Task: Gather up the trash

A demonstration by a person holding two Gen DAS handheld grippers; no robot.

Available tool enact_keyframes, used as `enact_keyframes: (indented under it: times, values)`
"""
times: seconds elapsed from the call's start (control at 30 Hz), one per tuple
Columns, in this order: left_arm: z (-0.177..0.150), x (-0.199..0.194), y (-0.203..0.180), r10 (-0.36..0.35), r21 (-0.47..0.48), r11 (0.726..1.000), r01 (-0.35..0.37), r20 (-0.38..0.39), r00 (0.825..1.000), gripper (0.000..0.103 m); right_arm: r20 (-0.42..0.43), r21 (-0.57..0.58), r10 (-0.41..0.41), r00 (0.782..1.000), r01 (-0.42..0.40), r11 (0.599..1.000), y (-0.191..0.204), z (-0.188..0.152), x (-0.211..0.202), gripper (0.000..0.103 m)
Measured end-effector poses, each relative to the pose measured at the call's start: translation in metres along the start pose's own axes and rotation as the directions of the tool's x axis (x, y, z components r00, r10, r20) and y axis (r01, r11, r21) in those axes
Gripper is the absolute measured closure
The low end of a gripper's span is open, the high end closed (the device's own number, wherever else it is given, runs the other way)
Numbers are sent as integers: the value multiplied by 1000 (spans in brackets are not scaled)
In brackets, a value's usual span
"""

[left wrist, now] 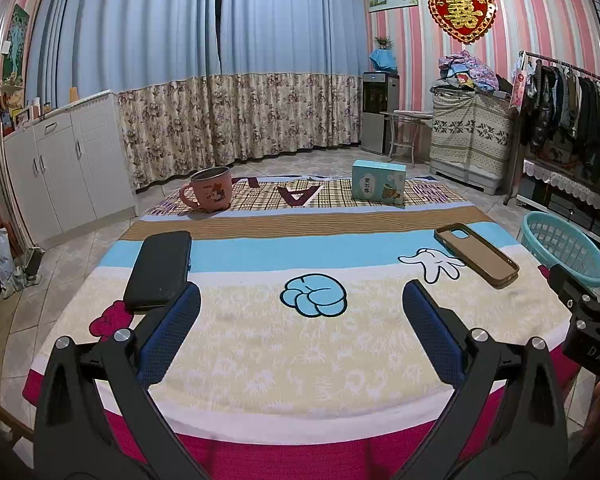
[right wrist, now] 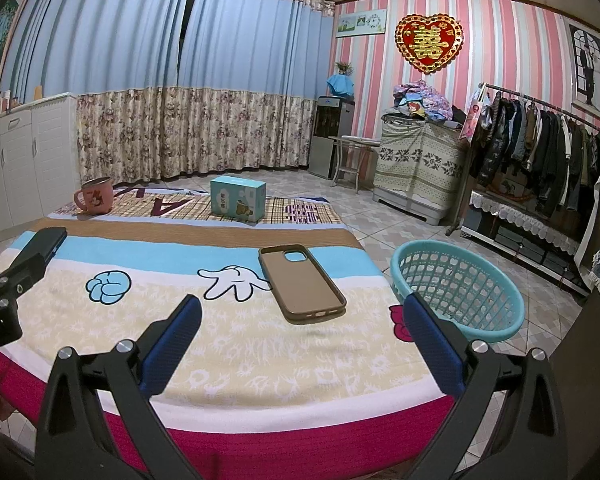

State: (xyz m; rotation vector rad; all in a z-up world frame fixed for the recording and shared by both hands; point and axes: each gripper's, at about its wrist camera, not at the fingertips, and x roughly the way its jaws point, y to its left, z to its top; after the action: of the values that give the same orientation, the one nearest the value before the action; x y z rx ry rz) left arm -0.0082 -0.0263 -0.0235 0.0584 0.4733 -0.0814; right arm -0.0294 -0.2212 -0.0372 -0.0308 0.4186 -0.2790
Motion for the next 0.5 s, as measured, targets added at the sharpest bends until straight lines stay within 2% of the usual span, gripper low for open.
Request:
enact_keyframes:
  times: [0.5]
  values:
    - [-1,0,0,-1,-5,1000,1,0,1000,5,1,-1,1,1000,-1,1000,-2,0,1,5]
